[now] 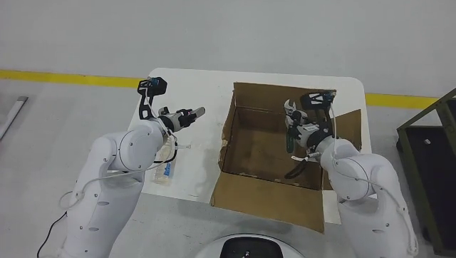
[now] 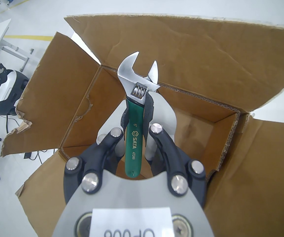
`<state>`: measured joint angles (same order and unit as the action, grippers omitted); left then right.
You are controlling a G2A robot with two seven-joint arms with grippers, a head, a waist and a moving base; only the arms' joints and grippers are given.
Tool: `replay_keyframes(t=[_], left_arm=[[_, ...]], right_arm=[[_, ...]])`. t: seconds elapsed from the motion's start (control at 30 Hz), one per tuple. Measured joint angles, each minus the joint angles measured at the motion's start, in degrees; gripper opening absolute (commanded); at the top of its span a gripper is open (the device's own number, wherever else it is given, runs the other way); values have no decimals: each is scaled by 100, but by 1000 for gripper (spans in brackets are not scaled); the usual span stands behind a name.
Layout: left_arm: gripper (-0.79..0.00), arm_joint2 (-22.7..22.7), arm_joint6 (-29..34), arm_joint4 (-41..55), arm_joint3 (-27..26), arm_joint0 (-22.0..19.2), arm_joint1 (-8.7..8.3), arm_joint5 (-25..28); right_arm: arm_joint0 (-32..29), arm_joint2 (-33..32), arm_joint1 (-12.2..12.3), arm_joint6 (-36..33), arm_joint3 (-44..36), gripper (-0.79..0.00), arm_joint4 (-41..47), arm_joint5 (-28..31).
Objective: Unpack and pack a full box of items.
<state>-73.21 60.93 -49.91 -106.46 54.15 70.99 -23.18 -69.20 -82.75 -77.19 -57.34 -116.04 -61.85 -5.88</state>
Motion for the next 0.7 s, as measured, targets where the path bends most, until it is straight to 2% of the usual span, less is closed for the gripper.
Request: replay_keyframes(t=[0.27, 0.37, 0.7], left_arm=[[0, 0, 0, 0, 0, 0, 0, 0], [0, 0, 0, 0, 0, 0, 0, 0], [0, 0, 0, 0, 0, 0, 0, 0]], right_arm=[[1, -2, 0, -3, -3, -785, 0, 1], [-55, -97, 5, 234, -104, -785, 197, 84], [-107, -1403, 94, 673, -1061, -785, 1406, 191]])
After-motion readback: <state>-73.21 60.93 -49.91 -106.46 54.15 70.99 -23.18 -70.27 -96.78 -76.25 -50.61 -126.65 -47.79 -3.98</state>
